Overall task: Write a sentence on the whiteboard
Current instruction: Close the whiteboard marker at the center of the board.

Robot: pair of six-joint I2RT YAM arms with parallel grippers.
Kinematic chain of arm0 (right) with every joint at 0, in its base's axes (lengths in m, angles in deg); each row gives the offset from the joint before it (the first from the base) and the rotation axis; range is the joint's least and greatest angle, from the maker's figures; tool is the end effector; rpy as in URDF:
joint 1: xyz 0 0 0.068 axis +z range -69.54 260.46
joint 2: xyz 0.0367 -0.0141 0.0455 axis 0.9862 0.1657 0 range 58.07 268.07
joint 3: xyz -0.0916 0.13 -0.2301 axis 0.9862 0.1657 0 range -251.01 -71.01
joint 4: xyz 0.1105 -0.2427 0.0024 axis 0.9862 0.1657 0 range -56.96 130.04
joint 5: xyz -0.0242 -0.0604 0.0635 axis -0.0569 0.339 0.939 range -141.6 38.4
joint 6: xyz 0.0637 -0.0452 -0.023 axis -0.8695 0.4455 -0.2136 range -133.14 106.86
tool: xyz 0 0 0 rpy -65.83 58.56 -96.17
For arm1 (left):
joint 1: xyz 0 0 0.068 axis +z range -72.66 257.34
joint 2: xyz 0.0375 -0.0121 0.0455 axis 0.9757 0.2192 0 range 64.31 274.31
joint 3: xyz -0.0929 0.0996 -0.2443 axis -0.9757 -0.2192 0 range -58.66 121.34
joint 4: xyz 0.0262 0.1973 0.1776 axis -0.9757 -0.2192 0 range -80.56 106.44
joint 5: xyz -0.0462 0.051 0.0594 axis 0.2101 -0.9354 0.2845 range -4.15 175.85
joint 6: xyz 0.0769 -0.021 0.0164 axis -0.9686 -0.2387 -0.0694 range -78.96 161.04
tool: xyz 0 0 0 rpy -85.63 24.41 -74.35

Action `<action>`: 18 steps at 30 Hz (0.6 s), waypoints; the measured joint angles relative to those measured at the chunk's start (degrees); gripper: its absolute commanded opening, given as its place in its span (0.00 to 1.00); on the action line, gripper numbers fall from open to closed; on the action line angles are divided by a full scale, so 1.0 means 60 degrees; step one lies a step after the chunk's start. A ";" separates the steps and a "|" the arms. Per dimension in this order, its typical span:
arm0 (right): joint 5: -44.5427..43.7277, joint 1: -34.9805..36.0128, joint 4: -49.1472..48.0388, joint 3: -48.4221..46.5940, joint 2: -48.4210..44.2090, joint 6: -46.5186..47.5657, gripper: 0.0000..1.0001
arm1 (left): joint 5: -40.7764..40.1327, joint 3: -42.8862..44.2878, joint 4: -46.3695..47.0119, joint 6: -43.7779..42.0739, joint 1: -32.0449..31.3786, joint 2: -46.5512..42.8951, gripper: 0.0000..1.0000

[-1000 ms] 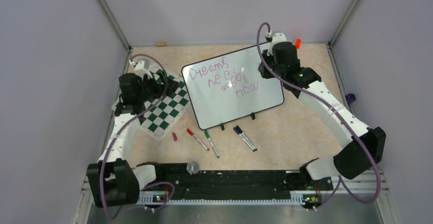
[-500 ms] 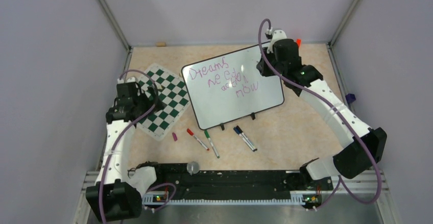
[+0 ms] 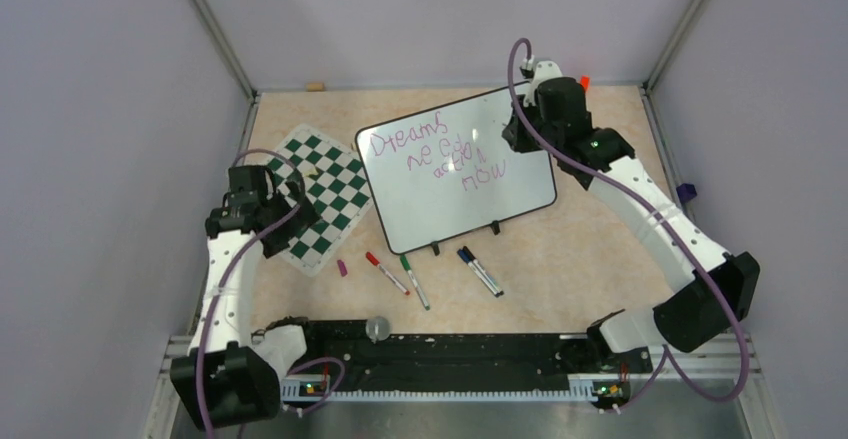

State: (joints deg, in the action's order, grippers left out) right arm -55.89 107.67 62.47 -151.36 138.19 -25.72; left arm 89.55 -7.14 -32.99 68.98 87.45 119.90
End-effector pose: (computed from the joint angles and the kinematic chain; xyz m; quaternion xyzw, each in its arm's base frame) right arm 0.3136 0.1552 0.3712 -0.0910 0.8572 0.1417 0.4866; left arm 0.2046 0.0319 0.2632 -0.2999 0.9007 -0.0788 0.3044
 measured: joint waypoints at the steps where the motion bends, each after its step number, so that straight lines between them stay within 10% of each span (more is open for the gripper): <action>1: 0.0018 0.0000 0.0015 0.0011 -0.0029 -0.0018 0.00 | 0.0313 0.0000 -0.0178 -0.0015 0.0000 0.0375 0.99; 18: 0.0211 0.0007 0.0076 0.0718 -0.0612 -0.0441 0.00 | 0.1453 -0.0579 -0.0925 0.0288 0.0000 0.1486 0.99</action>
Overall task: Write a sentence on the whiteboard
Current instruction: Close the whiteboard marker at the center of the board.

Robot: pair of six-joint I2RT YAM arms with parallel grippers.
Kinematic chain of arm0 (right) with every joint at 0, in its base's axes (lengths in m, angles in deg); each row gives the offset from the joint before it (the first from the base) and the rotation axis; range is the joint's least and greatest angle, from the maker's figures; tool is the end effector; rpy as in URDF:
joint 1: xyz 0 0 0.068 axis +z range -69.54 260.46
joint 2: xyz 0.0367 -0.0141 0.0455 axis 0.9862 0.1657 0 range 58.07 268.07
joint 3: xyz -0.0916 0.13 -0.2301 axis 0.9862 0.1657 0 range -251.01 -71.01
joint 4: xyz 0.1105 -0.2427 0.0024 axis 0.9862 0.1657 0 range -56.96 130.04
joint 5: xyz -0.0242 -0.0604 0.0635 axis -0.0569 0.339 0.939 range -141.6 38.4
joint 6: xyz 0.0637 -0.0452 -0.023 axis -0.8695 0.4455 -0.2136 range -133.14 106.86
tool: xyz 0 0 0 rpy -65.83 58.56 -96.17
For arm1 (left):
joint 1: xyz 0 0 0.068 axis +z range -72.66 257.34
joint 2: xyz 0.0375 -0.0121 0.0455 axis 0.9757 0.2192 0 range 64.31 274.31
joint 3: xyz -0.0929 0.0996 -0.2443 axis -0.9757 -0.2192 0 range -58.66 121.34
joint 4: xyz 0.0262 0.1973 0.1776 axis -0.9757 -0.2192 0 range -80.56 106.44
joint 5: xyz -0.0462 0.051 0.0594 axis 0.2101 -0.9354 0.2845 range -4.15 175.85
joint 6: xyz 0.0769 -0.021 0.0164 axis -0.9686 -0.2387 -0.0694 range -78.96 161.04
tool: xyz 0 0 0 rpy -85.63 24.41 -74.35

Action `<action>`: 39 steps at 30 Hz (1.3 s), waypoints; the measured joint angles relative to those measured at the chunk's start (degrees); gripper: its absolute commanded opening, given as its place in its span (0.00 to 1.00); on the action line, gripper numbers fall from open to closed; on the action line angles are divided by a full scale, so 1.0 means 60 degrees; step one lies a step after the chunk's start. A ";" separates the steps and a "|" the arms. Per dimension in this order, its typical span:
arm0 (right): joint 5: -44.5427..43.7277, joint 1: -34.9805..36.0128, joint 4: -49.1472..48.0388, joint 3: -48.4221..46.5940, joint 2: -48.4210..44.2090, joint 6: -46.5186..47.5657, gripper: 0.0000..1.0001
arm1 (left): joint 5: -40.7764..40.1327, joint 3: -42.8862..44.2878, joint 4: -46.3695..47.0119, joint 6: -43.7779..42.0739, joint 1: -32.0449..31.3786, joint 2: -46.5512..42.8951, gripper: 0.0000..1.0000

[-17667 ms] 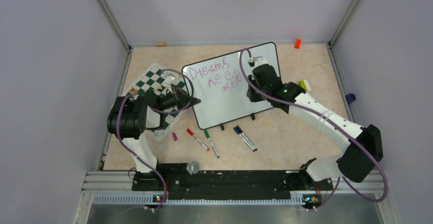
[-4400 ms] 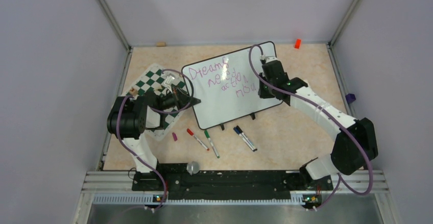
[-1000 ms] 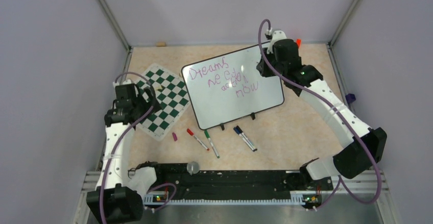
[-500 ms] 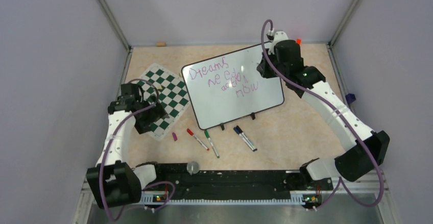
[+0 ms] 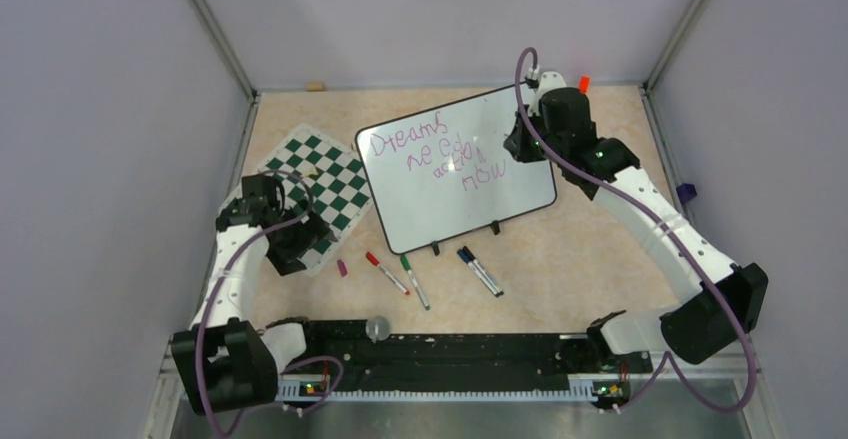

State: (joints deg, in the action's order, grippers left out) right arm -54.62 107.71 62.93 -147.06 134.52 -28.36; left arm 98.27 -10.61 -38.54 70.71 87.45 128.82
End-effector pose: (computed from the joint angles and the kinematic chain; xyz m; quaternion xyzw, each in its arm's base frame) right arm 0.2971 0.1487 0.3625 -0.0778 0.8635 0.1589 0.4722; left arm 0.2057 0.0213 0.2093 -0.3174 0.9285 -0.1325 0.1398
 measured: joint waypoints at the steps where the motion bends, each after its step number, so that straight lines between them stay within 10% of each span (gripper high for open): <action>1: 0.0007 0.0000 0.0000 0.0000 0.0000 -0.0004 0.00 | -0.0007 -0.0182 0.0153 0.0164 0.0000 -0.0182 0.99; 14: -0.0073 0.0517 0.0641 -0.0594 0.0335 0.0018 0.00 | 0.0856 -0.1996 0.1880 0.1333 -0.0517 0.0619 0.82; 19: -0.0168 0.0721 0.0856 -0.0914 0.0470 0.0102 0.00 | 0.0718 -0.2397 0.2320 0.1661 -0.0718 0.0244 0.64; 21: -0.0215 0.0787 0.0951 -0.0914 0.0474 0.0120 0.00 | 0.0532 -0.2579 0.2579 0.1796 -0.0761 0.0044 0.40; 39: -0.0306 0.0831 0.1137 -0.1093 0.0178 0.0204 0.00 | -0.1402 -0.2087 0.2827 0.1603 -0.2634 0.1002 0.39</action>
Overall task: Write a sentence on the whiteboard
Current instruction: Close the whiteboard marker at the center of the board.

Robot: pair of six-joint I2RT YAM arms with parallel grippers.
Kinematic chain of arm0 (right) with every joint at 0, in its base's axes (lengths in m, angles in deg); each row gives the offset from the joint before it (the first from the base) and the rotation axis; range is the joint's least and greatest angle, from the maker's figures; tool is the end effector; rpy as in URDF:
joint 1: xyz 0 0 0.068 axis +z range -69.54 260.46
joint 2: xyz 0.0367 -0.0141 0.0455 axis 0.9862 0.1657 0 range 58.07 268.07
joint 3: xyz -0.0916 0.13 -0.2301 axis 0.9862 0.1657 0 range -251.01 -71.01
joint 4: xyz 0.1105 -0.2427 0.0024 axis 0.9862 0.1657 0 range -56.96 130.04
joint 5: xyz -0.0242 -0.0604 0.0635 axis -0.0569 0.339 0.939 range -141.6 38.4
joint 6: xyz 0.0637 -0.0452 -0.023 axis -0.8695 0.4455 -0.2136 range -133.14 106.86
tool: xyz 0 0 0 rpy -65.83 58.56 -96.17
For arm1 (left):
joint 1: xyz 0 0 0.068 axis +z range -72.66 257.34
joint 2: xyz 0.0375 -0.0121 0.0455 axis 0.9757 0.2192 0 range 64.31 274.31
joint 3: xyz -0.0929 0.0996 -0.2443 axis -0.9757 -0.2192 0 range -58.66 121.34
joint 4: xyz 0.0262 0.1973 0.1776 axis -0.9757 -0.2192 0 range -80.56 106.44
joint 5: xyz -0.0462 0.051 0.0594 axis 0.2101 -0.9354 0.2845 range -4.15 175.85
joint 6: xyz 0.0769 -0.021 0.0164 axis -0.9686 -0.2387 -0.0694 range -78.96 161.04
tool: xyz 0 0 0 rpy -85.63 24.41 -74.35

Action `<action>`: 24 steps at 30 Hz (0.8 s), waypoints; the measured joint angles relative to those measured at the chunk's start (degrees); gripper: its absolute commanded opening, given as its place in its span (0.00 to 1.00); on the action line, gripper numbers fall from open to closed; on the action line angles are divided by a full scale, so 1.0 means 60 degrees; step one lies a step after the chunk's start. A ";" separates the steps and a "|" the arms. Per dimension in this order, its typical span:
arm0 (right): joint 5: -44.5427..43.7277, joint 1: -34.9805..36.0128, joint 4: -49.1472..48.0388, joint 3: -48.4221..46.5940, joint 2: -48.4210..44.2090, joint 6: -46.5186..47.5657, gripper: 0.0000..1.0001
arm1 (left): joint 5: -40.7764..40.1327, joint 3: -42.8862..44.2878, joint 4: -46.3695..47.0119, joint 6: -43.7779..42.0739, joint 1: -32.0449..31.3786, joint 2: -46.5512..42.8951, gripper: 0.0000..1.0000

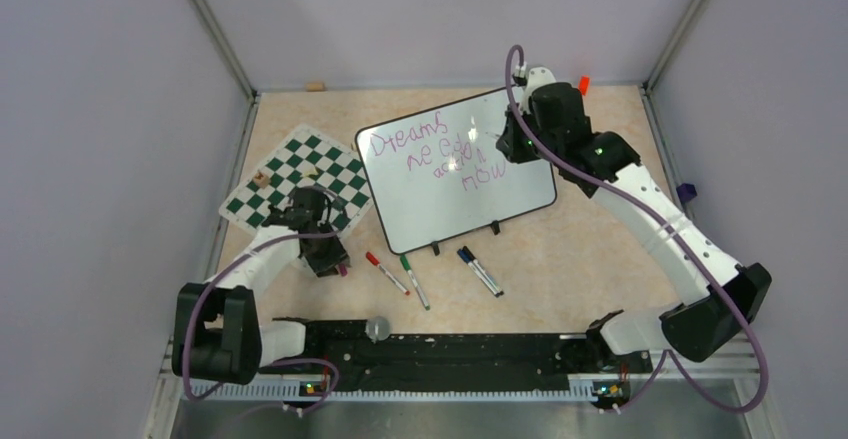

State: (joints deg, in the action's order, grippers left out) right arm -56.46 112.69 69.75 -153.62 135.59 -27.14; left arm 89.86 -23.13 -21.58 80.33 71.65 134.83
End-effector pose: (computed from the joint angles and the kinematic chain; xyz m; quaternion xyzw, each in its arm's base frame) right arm 0.2812 0.1701 0.3846 -0.1178 0.8644 0.1573 0.4628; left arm 0.2101 -0.0258 0.1364 -0.2808 0.9477 -0.0885 0.1231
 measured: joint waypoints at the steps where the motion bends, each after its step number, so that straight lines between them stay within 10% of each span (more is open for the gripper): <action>1: 0.0000 0.0000 0.0000 0.0000 -0.0040 -0.0004 0.00 | -0.0095 0.0007 -0.0029 -0.0036 -0.0117 0.0022 0.39; 22: -0.0040 0.0000 0.0033 0.0007 -0.0401 -0.0018 0.00 | -0.0619 0.0444 -0.0393 -0.0076 -0.0623 0.0962 0.36; 24: -0.0040 0.0000 0.0036 0.0007 -0.0401 -0.0015 0.00 | -0.0637 0.0444 -0.0397 -0.0076 -0.0623 0.0962 0.13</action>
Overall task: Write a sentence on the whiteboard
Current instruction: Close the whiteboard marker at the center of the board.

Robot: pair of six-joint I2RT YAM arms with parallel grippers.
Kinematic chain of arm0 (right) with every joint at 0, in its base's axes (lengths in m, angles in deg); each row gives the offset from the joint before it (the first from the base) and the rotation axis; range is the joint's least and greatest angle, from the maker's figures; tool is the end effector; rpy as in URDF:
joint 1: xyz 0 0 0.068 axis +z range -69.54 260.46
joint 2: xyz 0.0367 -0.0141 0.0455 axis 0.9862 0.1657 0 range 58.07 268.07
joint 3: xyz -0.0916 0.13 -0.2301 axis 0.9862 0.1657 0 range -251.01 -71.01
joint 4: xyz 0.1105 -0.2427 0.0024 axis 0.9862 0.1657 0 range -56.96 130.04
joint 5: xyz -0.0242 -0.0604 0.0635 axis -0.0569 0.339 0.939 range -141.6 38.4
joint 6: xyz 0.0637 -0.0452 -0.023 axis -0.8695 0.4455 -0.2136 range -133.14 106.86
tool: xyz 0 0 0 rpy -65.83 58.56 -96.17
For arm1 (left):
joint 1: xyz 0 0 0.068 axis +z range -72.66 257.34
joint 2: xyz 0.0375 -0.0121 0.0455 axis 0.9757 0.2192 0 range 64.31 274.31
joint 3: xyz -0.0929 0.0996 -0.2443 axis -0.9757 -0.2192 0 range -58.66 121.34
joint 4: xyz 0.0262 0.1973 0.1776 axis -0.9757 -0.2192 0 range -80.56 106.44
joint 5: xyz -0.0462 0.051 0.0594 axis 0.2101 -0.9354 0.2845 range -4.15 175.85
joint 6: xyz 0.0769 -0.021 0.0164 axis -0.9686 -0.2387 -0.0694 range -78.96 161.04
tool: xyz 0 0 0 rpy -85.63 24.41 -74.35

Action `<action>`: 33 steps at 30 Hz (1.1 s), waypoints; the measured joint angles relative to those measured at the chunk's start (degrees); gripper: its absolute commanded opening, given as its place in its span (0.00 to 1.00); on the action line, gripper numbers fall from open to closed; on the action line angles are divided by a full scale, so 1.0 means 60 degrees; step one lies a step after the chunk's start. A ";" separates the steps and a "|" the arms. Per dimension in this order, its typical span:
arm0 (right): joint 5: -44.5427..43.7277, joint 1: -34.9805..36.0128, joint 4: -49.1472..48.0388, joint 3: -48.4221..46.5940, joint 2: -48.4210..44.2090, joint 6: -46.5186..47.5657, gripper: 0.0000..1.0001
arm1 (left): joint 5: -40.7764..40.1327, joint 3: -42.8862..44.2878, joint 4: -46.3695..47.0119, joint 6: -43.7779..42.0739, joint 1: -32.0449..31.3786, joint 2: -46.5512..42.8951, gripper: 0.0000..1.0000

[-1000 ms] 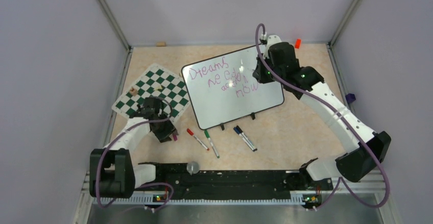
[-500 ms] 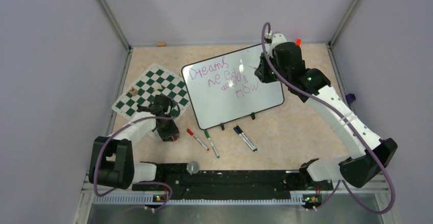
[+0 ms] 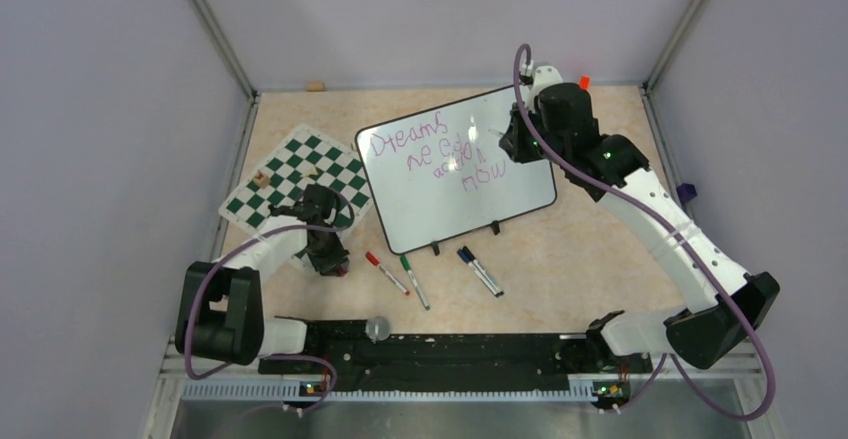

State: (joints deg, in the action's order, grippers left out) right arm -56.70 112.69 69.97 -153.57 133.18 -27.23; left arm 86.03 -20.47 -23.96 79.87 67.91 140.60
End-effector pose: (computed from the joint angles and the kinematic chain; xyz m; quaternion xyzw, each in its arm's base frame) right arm 0.2712 0.1635 0.3965 -0.1139 0.8556 0.1627 0.4781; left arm 0.2159 -0.0360 0.1278 -0.2523 0.9624 -0.0424 0.0908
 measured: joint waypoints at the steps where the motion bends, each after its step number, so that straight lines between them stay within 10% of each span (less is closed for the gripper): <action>1: 0.0000 0.0000 -0.0004 0.0000 0.0000 -0.0004 0.00 | -0.0044 0.0000 -0.0015 -0.0015 0.0000 -0.0004 0.09; 15: 0.0160 0.0000 0.0160 -0.0390 0.0211 0.0022 0.00 | -0.0025 0.0229 -0.0178 -0.0517 -0.0029 -0.0342 0.00; 33: 0.3399 0.1752 0.1865 -0.3646 0.2543 -0.0051 0.00 | 0.5268 0.2080 0.1730 -0.4313 -0.0127 -0.4455 0.00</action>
State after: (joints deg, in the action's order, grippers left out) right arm -36.31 123.21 81.16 -175.45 148.44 -27.53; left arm 117.64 -7.99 -13.58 53.99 67.14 113.87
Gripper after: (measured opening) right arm 0.093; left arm 0.121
